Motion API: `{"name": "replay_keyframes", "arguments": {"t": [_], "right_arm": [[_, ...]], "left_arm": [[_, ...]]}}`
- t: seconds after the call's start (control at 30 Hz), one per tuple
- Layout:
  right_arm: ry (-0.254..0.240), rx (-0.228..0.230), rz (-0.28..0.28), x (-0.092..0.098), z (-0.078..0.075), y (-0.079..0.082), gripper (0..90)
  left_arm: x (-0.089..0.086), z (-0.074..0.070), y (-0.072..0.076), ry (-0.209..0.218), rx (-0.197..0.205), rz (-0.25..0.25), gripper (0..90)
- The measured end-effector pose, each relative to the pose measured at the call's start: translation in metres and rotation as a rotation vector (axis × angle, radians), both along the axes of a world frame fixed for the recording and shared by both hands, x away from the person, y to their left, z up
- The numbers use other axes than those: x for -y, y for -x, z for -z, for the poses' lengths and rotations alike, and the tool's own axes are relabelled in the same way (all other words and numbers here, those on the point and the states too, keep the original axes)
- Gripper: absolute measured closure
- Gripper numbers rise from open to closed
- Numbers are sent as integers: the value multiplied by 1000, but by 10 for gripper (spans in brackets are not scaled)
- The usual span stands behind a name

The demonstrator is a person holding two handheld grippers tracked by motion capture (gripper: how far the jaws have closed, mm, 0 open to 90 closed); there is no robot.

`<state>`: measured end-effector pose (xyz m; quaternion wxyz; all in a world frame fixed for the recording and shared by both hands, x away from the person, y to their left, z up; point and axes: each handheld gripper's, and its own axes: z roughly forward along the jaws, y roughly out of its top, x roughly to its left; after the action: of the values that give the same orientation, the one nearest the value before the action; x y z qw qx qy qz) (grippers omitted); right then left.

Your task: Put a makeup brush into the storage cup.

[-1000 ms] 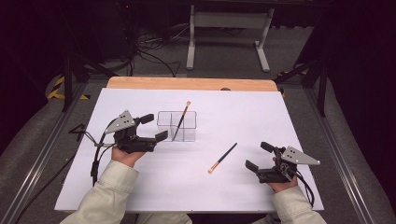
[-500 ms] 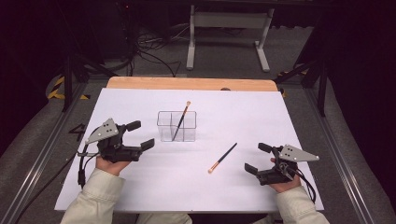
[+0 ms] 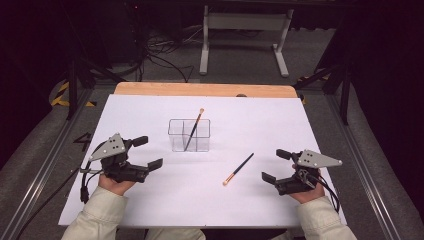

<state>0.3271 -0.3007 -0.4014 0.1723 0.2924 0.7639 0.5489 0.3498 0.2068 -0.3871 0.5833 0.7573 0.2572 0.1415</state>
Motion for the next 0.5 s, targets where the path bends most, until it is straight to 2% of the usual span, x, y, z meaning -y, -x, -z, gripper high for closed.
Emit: {"name": "replay_keyframes", "arguments": {"t": [0.1, 0.13, 0.2, 0.3, 0.43, 0.5], "right_arm": [[13, 4, -10, -2, -6, -2, 45], [29, 2, -34, -3, -9, -4, 61], [65, 4, -41, -6, -14, -5, 63], [93, 2, -58, -9, -21, -10, 69], [170, -13, -76, -16, -31, -19, 70], [205, -32, -102, -21, -35, -22, 70]], "left_arm": [[-4, 2, 3, -10, 13, -33, 61], [-6, 2, 3, -7, 5, -32, 61], [-7, 3, 3, 4, -4, -37, 59], [-9, 5, 3, -2, -24, -35, 60], [-11, 8, 3, -10, -25, -42, 60], [-13, 9, 4, -6, -34, -48, 59]]}}
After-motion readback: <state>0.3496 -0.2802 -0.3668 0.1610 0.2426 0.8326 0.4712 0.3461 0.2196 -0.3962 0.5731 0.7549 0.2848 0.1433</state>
